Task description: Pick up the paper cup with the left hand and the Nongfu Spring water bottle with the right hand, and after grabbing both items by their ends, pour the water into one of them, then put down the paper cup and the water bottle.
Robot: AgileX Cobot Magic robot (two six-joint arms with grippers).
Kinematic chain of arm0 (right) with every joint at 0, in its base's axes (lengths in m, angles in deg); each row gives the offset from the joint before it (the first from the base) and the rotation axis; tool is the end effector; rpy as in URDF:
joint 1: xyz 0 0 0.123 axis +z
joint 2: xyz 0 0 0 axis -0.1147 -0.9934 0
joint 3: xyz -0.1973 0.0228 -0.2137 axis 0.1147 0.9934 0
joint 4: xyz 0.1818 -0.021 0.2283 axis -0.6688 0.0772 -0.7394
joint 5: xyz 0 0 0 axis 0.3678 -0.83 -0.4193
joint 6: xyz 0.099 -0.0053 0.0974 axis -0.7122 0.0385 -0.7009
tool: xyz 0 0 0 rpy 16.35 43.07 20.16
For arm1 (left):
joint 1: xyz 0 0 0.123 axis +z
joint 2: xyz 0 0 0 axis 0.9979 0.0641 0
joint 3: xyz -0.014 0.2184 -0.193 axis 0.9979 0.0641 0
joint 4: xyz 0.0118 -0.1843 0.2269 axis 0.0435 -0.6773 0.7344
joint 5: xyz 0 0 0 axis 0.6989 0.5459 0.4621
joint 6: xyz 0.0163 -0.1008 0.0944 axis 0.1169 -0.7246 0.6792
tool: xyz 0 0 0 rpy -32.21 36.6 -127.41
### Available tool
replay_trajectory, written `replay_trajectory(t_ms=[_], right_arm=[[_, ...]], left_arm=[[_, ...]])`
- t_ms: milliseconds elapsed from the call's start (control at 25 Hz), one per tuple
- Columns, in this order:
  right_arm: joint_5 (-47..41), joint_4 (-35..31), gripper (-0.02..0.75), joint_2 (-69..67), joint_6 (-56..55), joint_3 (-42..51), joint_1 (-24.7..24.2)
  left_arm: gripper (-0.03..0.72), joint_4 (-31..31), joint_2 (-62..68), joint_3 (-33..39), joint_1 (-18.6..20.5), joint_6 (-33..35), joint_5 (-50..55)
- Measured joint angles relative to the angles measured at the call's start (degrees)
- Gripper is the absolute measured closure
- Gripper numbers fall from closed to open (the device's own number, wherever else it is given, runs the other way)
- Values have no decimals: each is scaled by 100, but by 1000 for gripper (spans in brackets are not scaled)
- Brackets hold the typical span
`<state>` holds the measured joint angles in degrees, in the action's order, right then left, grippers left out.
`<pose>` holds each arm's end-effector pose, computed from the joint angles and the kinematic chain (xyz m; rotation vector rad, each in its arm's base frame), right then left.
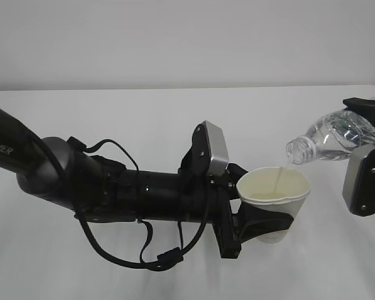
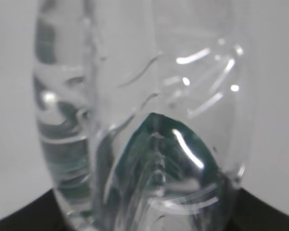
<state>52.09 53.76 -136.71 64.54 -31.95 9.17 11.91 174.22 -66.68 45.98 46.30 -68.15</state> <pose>0.3049 0.0410 0.1559 -1.4789 1.1114 -0.9809 0.2799 -0.3697 0.0714 1.2433 1.4007 -1.1518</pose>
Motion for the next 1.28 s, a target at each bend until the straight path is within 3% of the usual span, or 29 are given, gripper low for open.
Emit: replay_trajectory(t_ms=[1280], right_arm=[[14, 0, 343, 0, 117, 0, 0]], left_arm=[[268, 0, 0, 0, 0, 0, 0]])
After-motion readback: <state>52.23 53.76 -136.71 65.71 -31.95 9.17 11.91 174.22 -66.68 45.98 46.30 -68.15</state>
